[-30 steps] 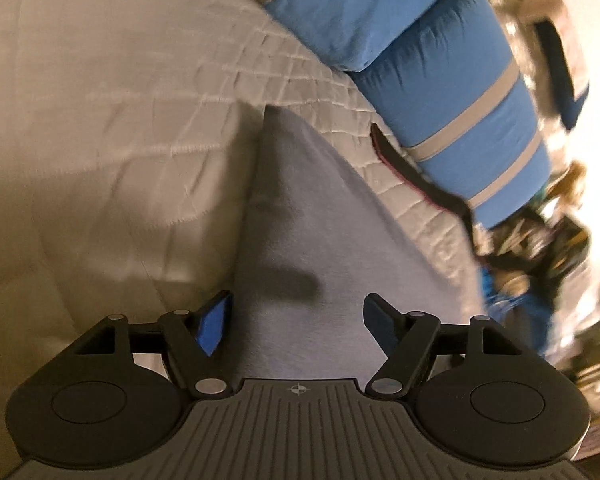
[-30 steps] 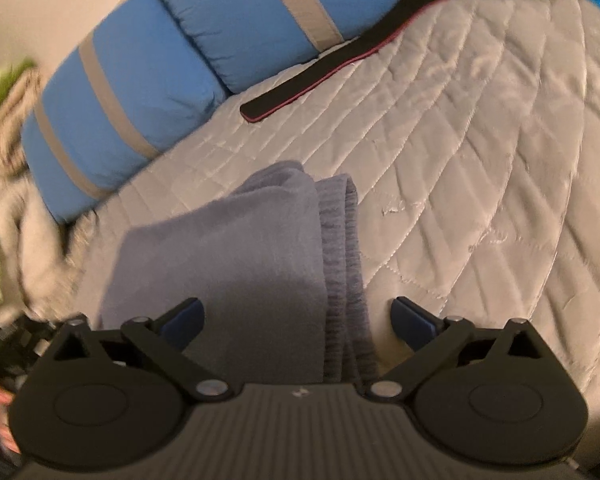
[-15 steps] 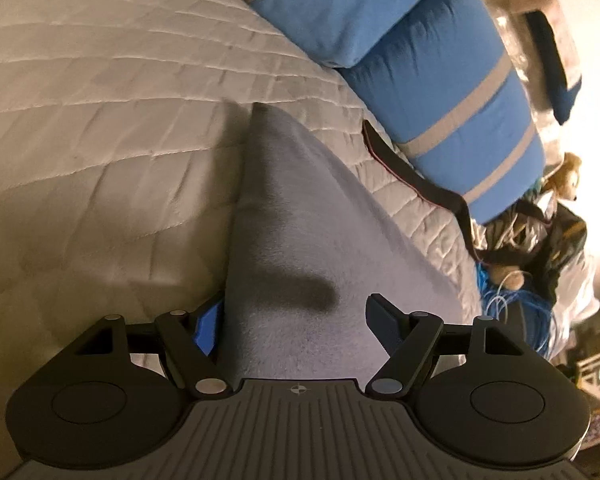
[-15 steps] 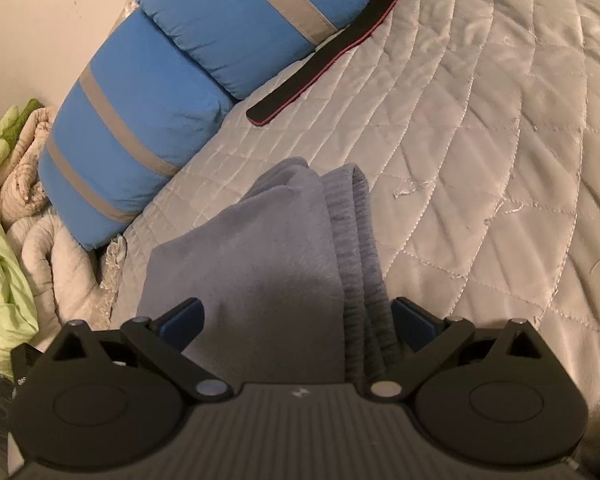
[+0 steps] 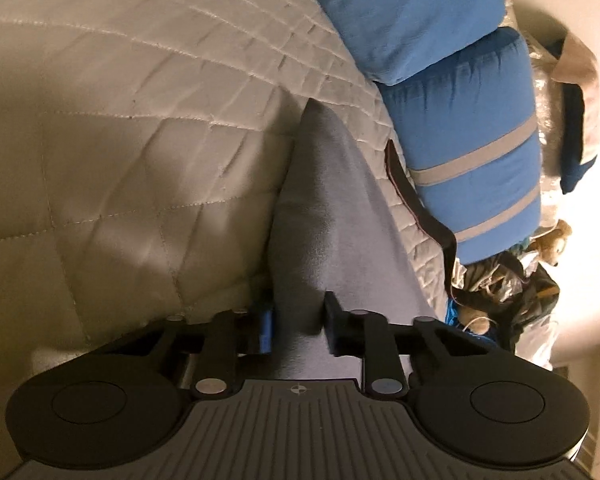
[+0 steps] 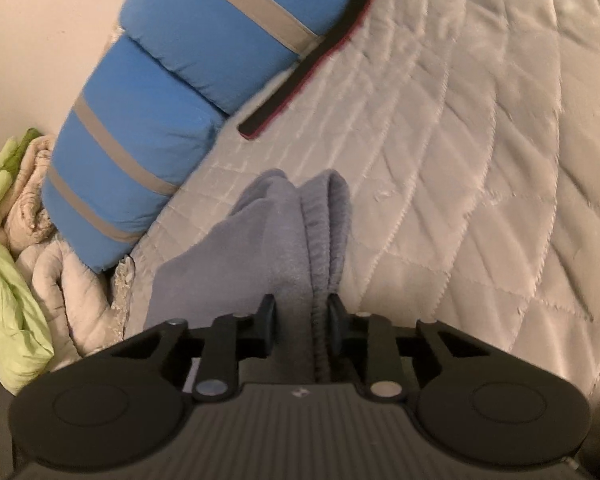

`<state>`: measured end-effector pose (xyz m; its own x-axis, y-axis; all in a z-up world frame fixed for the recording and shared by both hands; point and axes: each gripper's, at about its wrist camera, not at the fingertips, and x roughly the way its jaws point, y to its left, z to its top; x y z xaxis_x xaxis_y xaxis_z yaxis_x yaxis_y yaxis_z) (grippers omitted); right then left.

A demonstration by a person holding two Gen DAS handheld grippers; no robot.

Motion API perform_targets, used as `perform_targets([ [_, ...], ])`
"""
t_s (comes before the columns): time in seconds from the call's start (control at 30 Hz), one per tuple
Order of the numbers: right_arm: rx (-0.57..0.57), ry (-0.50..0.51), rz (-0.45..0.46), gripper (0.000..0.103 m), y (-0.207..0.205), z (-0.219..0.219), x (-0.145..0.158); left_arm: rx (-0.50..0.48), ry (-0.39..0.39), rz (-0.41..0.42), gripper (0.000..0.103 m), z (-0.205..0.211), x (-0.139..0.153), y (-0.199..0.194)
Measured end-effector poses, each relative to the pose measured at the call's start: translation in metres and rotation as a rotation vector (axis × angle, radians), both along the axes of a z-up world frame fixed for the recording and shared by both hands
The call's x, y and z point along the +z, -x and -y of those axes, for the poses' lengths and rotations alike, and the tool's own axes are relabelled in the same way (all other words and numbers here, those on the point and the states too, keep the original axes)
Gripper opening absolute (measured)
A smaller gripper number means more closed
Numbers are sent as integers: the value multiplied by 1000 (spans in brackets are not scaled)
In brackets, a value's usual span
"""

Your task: Fold clothes

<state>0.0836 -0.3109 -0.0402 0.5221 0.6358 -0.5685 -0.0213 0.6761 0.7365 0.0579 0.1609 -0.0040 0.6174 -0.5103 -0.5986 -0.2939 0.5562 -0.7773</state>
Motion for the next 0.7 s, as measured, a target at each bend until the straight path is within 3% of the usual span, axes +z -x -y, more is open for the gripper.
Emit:
perform_targets([
  [0.27,7,-34,115,26,-2,-1,21,-64,-221,157,15,21,51,10],
  [0.7,45,23,234,26,-56,-24,46,-45,-312,212,15,18,81,-22],
])
